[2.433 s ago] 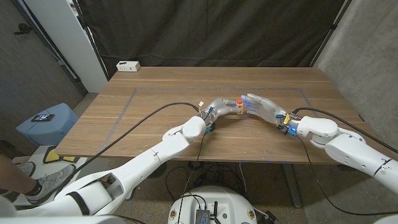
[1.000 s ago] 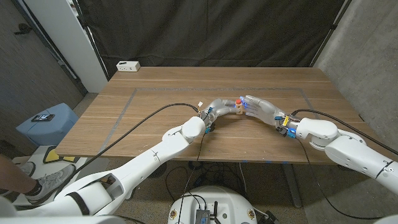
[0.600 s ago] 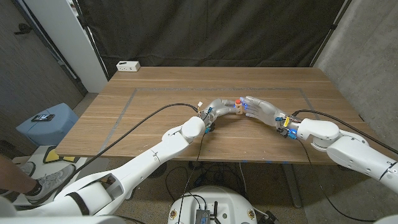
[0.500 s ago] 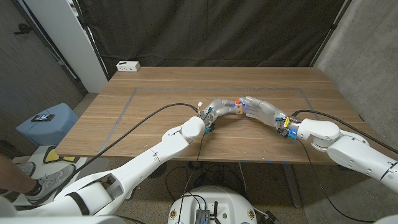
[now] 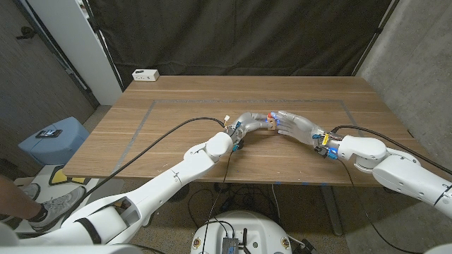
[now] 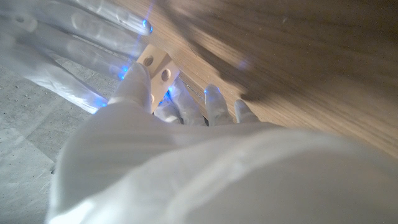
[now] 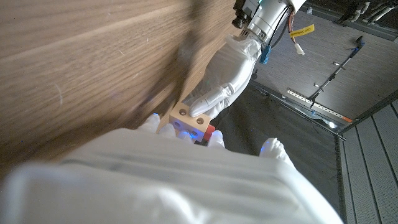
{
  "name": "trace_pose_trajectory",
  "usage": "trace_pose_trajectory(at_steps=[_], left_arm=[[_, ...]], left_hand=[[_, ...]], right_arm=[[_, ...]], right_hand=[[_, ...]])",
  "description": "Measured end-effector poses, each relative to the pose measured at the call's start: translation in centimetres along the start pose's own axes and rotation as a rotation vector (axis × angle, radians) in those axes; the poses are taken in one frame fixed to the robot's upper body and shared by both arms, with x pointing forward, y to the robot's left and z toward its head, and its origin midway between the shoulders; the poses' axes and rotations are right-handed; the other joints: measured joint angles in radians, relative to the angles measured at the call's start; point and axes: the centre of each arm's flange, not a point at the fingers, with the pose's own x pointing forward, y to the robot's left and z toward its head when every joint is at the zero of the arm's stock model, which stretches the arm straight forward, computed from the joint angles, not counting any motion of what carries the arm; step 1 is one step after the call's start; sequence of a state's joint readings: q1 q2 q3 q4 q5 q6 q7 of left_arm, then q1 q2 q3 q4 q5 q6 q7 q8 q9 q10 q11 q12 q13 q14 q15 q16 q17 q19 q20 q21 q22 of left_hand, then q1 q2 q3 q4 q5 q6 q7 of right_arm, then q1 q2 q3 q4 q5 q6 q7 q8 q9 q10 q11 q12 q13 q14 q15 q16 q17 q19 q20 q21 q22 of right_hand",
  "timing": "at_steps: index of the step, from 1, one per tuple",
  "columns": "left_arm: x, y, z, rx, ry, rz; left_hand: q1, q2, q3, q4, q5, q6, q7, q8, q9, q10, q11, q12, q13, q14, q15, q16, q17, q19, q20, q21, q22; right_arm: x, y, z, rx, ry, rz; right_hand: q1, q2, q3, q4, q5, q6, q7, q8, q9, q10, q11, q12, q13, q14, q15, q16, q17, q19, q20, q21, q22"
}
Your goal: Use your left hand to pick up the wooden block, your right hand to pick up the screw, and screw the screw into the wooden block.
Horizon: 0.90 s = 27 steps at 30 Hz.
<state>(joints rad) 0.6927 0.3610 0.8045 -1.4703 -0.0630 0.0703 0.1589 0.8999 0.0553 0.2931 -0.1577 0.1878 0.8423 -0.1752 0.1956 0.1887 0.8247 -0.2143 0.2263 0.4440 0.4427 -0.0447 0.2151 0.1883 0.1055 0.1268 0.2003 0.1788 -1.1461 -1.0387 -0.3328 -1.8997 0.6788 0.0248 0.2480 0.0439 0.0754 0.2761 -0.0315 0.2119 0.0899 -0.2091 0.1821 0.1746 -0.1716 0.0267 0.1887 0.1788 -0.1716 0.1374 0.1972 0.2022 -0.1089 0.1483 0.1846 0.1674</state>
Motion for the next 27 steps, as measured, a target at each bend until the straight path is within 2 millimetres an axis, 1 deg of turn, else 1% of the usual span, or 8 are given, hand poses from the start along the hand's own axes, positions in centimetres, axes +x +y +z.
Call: trace_pose_trajectory(at_steps=[5, 6, 15, 27], left_arm=[[0.0, 0.05, -0.02, 0.0, 0.0, 0.001], [0.0, 0.07, 0.0, -0.001, -0.001, 0.001], [-0.02, 0.15, -0.03, 0.001, -0.002, 0.003], [-0.06, 0.15, 0.02, 0.005, -0.004, 0.001]], left_hand=[[0.0, 0.0, 0.0, 0.0, 0.0, 0.0, 0.0, 0.0, 0.0, 0.0, 0.0, 0.0, 0.0, 0.0, 0.0, 0.0, 0.0, 0.0, 0.0, 0.0, 0.0], [0.0, 0.0, 0.0, 0.0, 0.0, 0.0, 0.0, 0.0, 0.0, 0.0, 0.0, 0.0, 0.0, 0.0, 0.0, 0.0, 0.0, 0.0, 0.0, 0.0, 0.0], [0.0, 0.0, -0.001, -0.001, 0.0, 0.0, 0.0, 0.0, 0.0, 0.0, 0.0, 0.0, 0.0, 0.0, 0.0, 0.0, 0.0, 0.0, 0.0, 0.0, 0.0], [0.0, 0.0, -0.002, -0.002, 0.001, 0.002, 0.002, 0.0, -0.001, 0.0, 0.0, 0.0, 0.0, 0.0, 0.0, 0.0, 0.0, 0.0, 0.0, 0.0, 0.0]], right_arm=[[0.05, 0.16, -0.01, 0.002, -0.002, 0.007], [0.3, 0.42, -0.01, 0.008, -0.008, 0.011], [0.51, 0.49, 0.14, 0.006, -0.02, 0.01], [-0.08, 0.03, 0.54, -0.009, -0.025, -0.013]], right_hand=[[0.0, 0.0, 0.0, 0.0, 0.0, 0.001, 0.002, 0.0, 0.0, 0.0, 0.0, 0.0, 0.0, 0.0, 0.0, 0.0, 0.0, 0.0, 0.0, 0.0, 0.0], [0.0, 0.0, 0.0, 0.0, 0.0, 0.001, 0.002, 0.0, 0.0, 0.0, 0.0, -0.001, 0.0, 0.0, 0.0, 0.0, 0.0, 0.0, 0.0, 0.0, 0.0], [0.0, 0.0, 0.0, 0.0, 0.0, 0.004, -0.001, 0.0, 0.0, -0.001, 0.001, -0.001, 0.001, 0.0, 0.0, 0.0, 0.0, 0.0, 0.0, 0.0, 0.0], [0.0, 0.0, 0.0, 0.0, 0.0, 0.016, 0.005, 0.0, 0.0, 0.0, 0.0, 0.0, 0.002, 0.0, 0.0, 0.0, 0.0, 0.0, 0.0, 0.0, 0.0]])
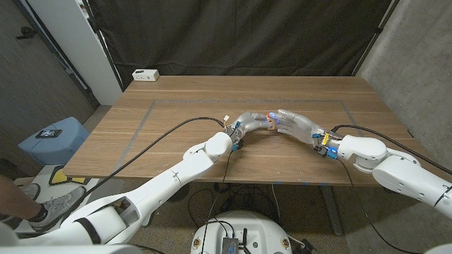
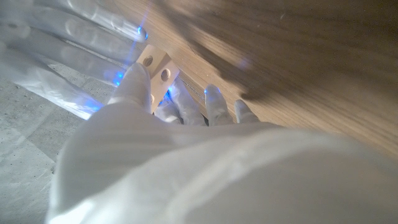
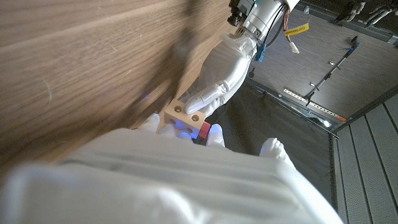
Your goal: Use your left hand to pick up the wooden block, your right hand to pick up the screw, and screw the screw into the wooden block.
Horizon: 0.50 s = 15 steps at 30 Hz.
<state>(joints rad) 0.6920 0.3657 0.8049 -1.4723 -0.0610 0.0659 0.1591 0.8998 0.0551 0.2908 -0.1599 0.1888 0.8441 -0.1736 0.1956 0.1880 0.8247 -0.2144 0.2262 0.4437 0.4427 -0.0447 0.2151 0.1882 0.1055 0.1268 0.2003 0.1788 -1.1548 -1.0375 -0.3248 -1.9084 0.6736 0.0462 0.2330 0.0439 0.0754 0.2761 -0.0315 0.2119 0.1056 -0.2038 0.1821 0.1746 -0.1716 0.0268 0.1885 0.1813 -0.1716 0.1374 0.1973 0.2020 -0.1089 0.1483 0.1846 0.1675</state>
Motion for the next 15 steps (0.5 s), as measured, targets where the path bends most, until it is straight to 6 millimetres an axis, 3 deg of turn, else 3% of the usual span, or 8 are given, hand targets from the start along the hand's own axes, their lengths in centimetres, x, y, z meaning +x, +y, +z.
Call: trace_pose_trajectory(at_steps=[15], left_arm=[[-0.1, 0.1, 0.1, 0.008, 0.002, 0.0]], left_hand=[[0.005, -0.005, -0.003, 0.006, 0.0, 0.0, 0.0, 0.0, 0.001, 0.0, 0.0, 0.0, 0.004, 0.0, 0.0, 0.0, 0.0, 0.0, 0.0, 0.0, 0.0]], right_arm=[[-0.6, -1.3, 0.0, -0.005, 0.004, -0.032]], right_hand=[[0.0, 0.0, 0.0, 0.0, 0.007, -0.03, 0.0, -0.006, 0.0, 0.0, 0.0, 0.0, 0.0, 0.0, 0.0, 0.0, -0.002, 0.0, 0.0, 0.0, 0.0]])
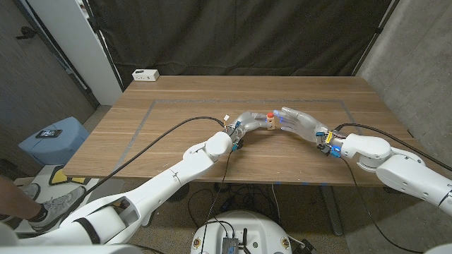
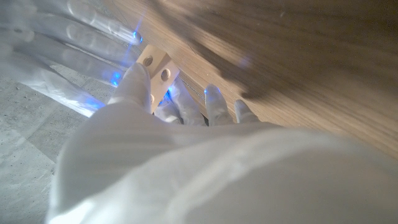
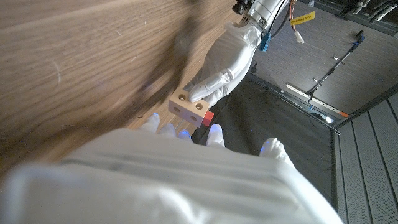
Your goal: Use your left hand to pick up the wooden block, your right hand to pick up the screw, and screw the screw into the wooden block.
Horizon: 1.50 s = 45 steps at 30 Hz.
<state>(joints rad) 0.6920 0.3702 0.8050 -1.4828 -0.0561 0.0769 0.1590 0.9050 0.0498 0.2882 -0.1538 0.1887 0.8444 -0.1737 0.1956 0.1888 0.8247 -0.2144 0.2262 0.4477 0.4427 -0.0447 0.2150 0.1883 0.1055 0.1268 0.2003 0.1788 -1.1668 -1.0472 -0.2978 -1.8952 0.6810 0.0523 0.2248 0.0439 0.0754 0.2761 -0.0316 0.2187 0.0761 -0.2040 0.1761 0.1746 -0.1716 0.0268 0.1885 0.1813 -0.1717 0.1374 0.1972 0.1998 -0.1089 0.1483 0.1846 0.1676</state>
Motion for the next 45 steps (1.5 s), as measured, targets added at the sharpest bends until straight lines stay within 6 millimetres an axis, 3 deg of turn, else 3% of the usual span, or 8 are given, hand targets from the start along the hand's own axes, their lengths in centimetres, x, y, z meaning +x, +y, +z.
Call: trace_pose_trajectory(at_steps=[21, 45], left_arm=[[0.1, -0.1, 0.2, 0.013, -0.003, -0.006], [0.4, -0.2, 0.0, 0.013, 0.0, -0.013]], left_hand=[[-0.007, 0.002, 0.0, 0.0, -0.001, -0.001, 0.0, 0.0, 0.0, 0.0, 0.0, 0.0, 0.0, 0.0, 0.0, 0.0, 0.0, 0.0, 0.0, 0.0, 0.0], [-0.01, 0.004, -0.002, -0.002, -0.001, -0.001, 0.001, 0.0, 0.0, 0.0, 0.0, 0.0, 0.005, 0.0, 0.0, 0.0, 0.0, 0.0, 0.0, 0.0, 0.0]], right_arm=[[1.1, -1.2, -0.6, -0.002, -0.004, -0.007], [2.6, -1.3, -1.0, -0.007, 0.008, 0.023]], right_hand=[[0.0, 0.0, 0.0, 0.0, 0.0, -0.055, -0.009, -0.011, -0.002, 0.0, 0.0, 0.0, 0.0, 0.0, 0.0, 0.0, 0.0, -0.009, 0.009, 0.0, 0.001], [-0.007, -0.007, -0.008, 0.008, 0.0, -0.047, -0.009, -0.002, -0.002, -0.002, -0.002, 0.0, 0.0, 0.0, 0.0, 0.0, 0.003, -0.036, 0.0, -0.004, 0.003]])
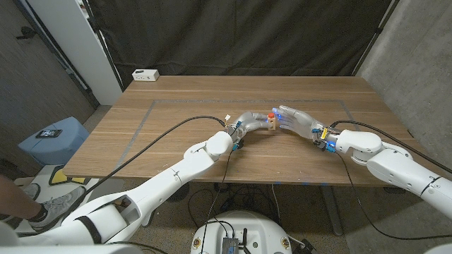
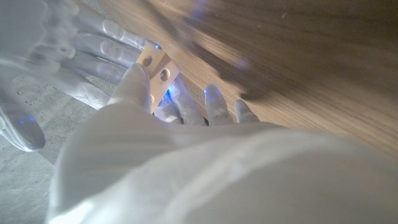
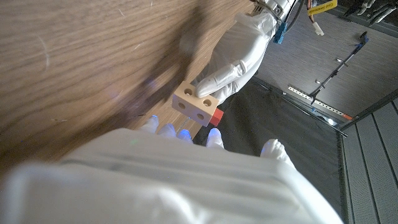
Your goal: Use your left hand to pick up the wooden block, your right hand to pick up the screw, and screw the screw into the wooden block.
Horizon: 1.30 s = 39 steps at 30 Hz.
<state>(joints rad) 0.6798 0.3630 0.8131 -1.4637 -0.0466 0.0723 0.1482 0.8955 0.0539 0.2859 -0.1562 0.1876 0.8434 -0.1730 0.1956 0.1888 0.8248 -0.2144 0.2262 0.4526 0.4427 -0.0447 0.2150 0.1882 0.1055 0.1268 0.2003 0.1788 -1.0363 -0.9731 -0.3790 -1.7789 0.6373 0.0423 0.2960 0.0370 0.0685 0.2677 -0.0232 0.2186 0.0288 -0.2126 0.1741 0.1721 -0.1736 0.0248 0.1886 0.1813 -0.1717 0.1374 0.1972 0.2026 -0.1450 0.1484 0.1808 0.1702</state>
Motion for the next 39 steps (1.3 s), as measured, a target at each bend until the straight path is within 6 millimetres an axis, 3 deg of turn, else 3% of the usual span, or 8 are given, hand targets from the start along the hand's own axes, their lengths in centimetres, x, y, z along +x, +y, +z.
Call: trace_pose_trajectory(at_steps=[39], left_arm=[[0.3, 0.38, -0.27, -0.01, 0.004, 0.001]], left_hand=[[0.0, 0.0, 0.003, 0.003, 0.001, 0.003, 0.001, 0.0, -0.001, 0.0, 0.0, 0.0, 0.0, 0.0, 0.0, 0.0, 0.0, 0.0, 0.0, 0.0, 0.0]], right_arm=[[-0.19, 0.86, 0.09, 0.011, 0.019, 0.017]], right_hand=[[0.0, 0.0, -0.001, 0.01, 0.004, 0.01, 0.0, 0.003, -0.001, 0.0, 0.0, 0.0, 0.0, 0.0, 0.0, 0.0, 0.0, 0.0, 0.0, 0.0, 0.0]])
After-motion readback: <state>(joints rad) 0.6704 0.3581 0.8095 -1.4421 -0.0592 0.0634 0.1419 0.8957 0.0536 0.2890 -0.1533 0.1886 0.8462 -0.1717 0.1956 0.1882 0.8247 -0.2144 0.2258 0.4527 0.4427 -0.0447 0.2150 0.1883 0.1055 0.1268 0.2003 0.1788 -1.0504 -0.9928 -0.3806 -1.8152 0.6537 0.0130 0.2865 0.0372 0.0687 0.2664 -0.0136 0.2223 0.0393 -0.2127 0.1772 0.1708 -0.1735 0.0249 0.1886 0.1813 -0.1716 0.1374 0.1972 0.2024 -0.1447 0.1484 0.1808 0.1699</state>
